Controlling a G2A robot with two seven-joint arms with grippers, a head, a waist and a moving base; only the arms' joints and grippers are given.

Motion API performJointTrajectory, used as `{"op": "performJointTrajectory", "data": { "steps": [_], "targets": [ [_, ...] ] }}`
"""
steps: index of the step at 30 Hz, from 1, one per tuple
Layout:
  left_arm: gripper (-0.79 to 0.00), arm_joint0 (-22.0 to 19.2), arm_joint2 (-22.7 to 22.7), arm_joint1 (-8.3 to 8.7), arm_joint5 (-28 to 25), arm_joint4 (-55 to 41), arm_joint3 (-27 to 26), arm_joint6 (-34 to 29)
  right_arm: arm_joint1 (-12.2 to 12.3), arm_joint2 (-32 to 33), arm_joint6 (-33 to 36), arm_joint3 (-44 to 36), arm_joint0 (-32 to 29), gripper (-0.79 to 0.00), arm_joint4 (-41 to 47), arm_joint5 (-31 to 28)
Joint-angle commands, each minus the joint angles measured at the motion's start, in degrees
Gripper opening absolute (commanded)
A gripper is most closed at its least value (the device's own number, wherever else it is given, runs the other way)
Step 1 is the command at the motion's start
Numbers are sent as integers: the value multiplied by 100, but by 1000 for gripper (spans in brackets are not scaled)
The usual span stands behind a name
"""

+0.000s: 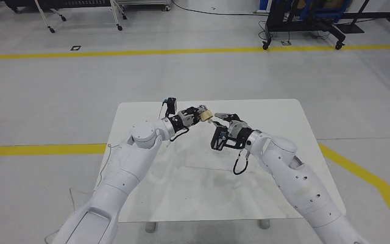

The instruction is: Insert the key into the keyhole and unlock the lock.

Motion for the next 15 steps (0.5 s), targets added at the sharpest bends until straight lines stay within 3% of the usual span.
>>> {"op": "performJointTrajectory", "data": {
  "steps": [1,7,13,15],
  "targets": [
    [-785,-20,39,-4,75,70,27,-65,7,-20,0,9,48,-514,-141,-95],
    [-785,-91,156,-25,272,220,112,-244,27,-164,72,-80,168,-477,-747,-345],
    [-785,-141,193,-42,323,269,183,-315,37,-261,-22,-70,231,-526,-1054,-497],
    [-785,-151,201,-47,345,276,204,-335,40,-299,-45,-66,260,-585,-1166,-537]
  ]
}}
